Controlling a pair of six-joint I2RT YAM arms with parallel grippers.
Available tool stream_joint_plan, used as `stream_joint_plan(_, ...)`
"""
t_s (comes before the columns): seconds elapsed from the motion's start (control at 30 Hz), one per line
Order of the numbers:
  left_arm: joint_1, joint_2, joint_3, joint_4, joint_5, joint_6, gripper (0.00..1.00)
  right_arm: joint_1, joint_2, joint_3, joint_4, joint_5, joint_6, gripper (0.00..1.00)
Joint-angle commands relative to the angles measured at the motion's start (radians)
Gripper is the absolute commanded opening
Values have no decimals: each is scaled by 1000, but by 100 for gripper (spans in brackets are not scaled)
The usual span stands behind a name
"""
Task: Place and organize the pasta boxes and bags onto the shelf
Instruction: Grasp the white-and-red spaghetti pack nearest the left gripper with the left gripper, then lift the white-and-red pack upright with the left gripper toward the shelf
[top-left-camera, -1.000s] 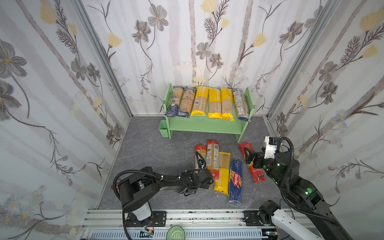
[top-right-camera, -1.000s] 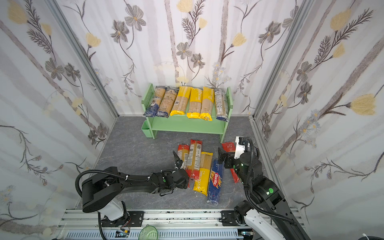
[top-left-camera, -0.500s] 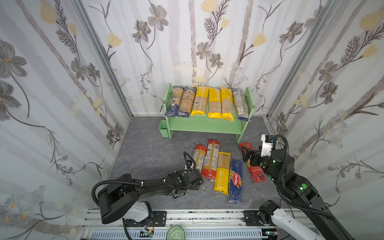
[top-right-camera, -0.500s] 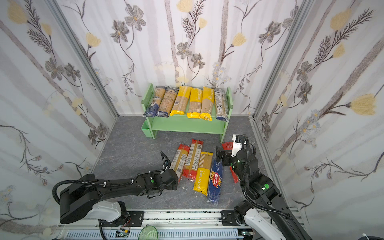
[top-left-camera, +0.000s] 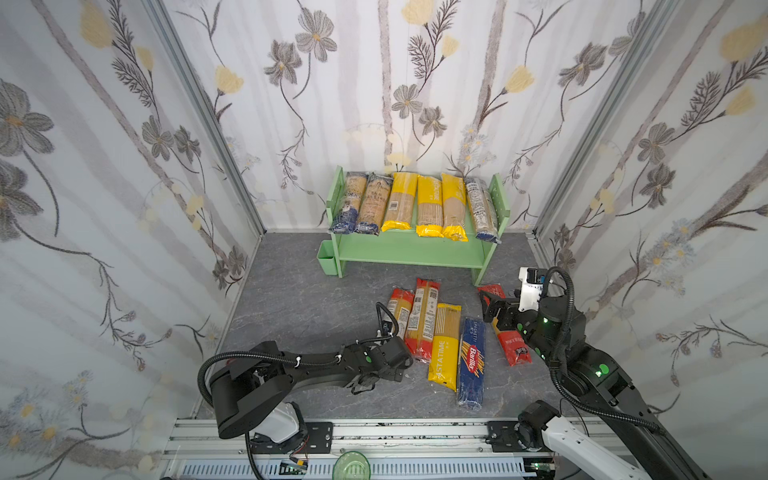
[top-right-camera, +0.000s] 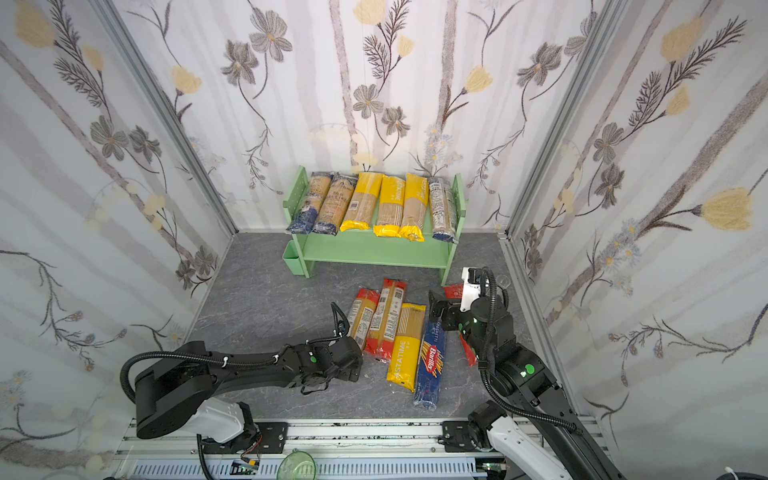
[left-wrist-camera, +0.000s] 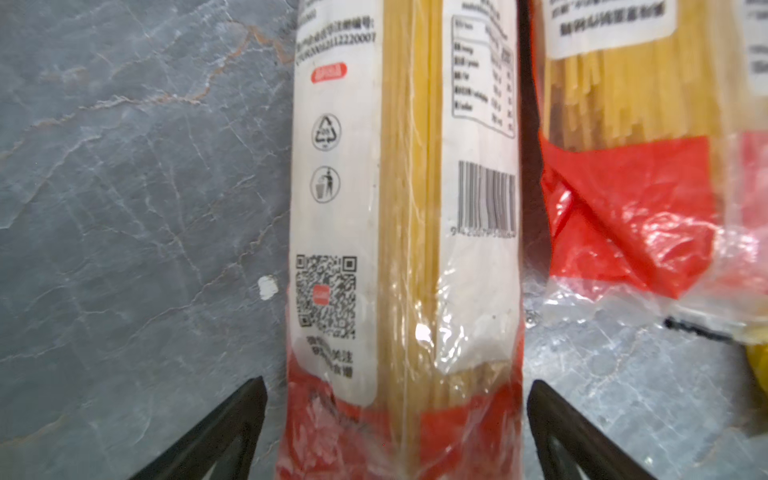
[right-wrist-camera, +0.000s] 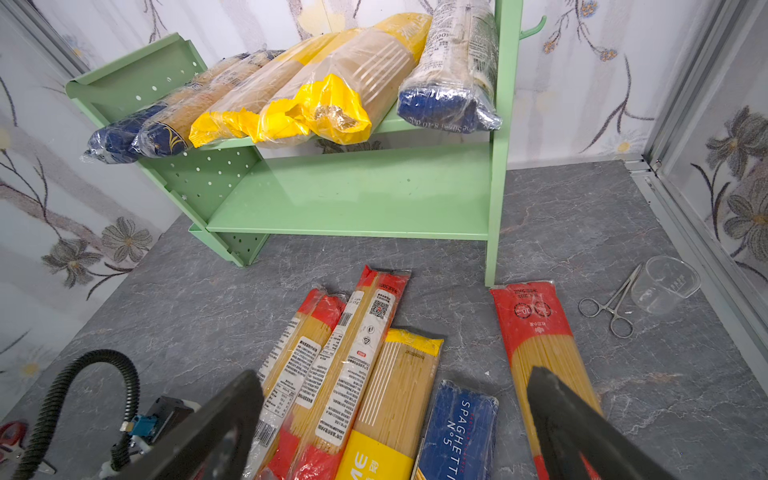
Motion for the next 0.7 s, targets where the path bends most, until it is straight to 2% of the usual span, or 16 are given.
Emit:
stream_joint_plan(0.0,-2,39,13,22,-20,0,100,1,-4,-7,21,5,-4,100)
stream_joint_plan(0.1,-1,78,10,34,-26,1,99,1,-3,-10,22,4,-5,100)
stream_joint_plan(0.2,0,119,8,38,-22,5,91,1,-2,-14,23,6,-4,100)
stream_joint_plan(0.23,0,127,8,38,-20,6,86,1,-1,-14,23,5,-5,100)
stream_joint_plan(0.4,4,115,-12,36,-11,1,49,2,5,-26,29,-1,-3,100)
stream_joint_plan(0.67,54,-19,-53,33,-3,6,7,1,24,-65,70,-57,20,100)
